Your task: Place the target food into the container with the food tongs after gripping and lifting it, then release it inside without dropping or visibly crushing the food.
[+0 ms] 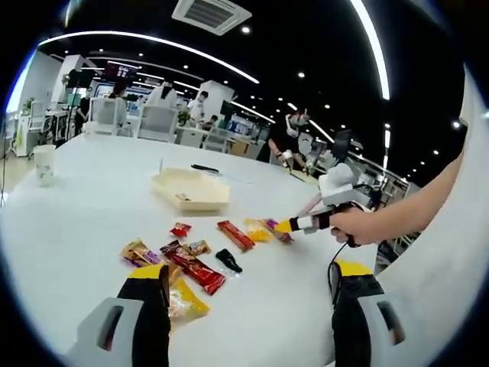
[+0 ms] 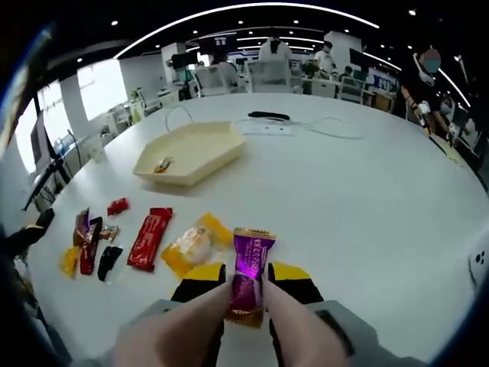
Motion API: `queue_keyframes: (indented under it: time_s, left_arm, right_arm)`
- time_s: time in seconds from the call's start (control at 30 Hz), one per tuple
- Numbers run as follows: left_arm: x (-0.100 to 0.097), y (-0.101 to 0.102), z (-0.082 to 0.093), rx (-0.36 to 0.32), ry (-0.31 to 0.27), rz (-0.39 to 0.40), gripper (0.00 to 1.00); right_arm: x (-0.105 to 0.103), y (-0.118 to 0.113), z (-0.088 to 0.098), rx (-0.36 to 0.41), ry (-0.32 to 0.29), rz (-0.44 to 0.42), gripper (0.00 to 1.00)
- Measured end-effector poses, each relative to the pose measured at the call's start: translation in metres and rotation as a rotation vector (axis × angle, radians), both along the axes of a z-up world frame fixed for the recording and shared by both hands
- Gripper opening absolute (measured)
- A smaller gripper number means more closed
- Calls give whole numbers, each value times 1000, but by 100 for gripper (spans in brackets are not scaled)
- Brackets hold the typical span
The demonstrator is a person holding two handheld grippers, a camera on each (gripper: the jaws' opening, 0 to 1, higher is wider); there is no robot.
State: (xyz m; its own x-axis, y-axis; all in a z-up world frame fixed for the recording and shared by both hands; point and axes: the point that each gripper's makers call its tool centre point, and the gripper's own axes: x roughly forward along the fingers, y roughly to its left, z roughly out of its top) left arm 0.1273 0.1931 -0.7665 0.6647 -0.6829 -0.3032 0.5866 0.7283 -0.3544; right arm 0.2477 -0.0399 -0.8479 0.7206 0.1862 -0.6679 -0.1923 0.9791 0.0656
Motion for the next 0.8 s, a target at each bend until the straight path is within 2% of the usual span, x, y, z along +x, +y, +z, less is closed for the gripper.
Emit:
queue_keyframes:
  time_s: [0.57,0.7,0.8]
  left_arm:
    - [-5,-3,4,5,-15,10,87]
    - [-7,-5,4,1,-15,9,87]
    - [-7,-6,6,3,-22,9,87]
  right_arm:
    - [-7,2,1,21,4,13,21]
    - [-4,-3,0,133,66,-85,21]
    - [-4,-6,3,160,79,-104,21]
